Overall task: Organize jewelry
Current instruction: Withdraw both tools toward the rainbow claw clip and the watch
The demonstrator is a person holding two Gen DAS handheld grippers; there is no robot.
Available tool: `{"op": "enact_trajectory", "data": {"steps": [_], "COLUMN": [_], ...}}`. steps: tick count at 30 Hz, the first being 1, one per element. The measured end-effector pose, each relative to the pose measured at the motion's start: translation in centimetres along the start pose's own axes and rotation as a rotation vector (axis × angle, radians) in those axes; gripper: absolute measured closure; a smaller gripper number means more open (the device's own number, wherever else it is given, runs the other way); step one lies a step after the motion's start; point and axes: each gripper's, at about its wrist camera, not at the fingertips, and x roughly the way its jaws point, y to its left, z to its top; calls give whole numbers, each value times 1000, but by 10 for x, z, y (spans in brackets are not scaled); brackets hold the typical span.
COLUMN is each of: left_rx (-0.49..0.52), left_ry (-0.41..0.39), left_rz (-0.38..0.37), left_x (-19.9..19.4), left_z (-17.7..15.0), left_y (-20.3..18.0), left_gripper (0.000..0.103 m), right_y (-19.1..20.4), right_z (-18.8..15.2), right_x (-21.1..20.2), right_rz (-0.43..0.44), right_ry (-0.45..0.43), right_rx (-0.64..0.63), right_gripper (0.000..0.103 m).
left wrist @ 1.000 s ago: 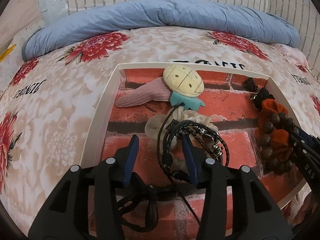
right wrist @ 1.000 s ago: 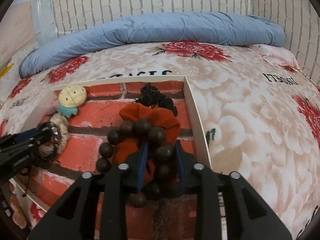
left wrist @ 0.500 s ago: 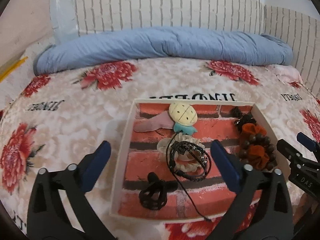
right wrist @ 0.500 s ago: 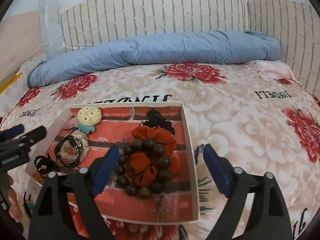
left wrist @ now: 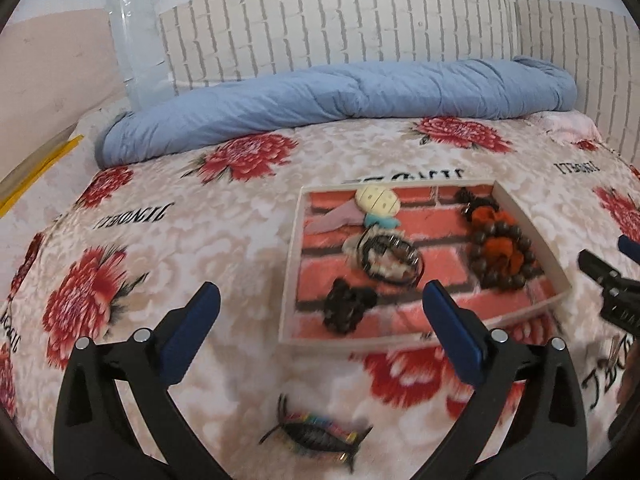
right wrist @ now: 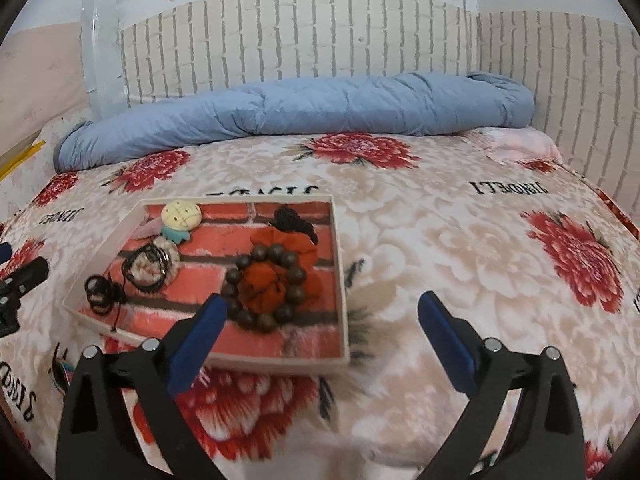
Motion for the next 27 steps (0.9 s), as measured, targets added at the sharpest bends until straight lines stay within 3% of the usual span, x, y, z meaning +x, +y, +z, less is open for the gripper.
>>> {"op": "enact_trajectory", "data": {"steps": [15, 27], "left_rx": [-37, -13], "left_ry": [85, 142], "left_rz": [14, 22], "left_x": [-7, 13], "left_z": [-67, -92], "left_y": [20, 17], "left_gripper": [5, 5], "right_y": [-49, -50], "right_z": [-60, -87], "right_x": [-25, -12], "right_rz": [-95, -110], "right_ry": [74, 164], "right_rx": [22, 9], "right_gripper": [8, 8]}}
